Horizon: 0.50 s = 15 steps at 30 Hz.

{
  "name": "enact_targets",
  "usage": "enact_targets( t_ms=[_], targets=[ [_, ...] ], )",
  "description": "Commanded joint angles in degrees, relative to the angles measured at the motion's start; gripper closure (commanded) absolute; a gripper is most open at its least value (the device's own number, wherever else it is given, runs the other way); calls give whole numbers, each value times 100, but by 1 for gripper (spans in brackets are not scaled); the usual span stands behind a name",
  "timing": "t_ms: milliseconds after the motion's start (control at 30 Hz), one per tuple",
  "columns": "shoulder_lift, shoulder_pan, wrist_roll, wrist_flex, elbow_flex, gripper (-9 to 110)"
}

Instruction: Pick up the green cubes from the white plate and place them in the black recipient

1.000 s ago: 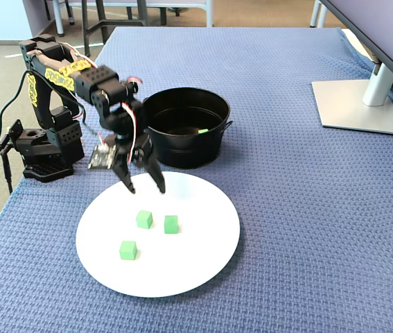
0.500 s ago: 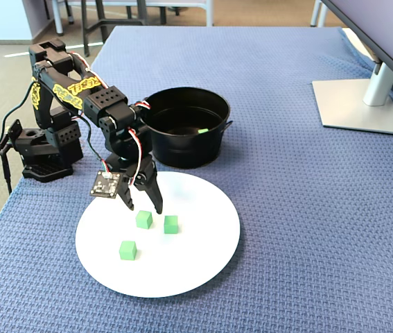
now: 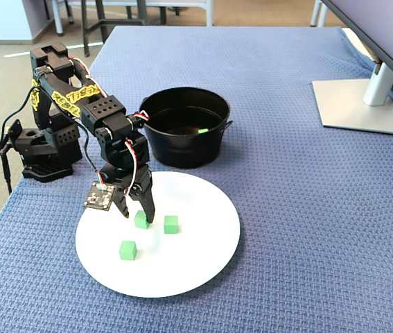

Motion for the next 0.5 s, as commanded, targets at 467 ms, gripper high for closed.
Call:
enact_targets(
  t_ms=[467],
  targets=[
    [2303, -220, 1696, 545, -800, 102]
  ],
)
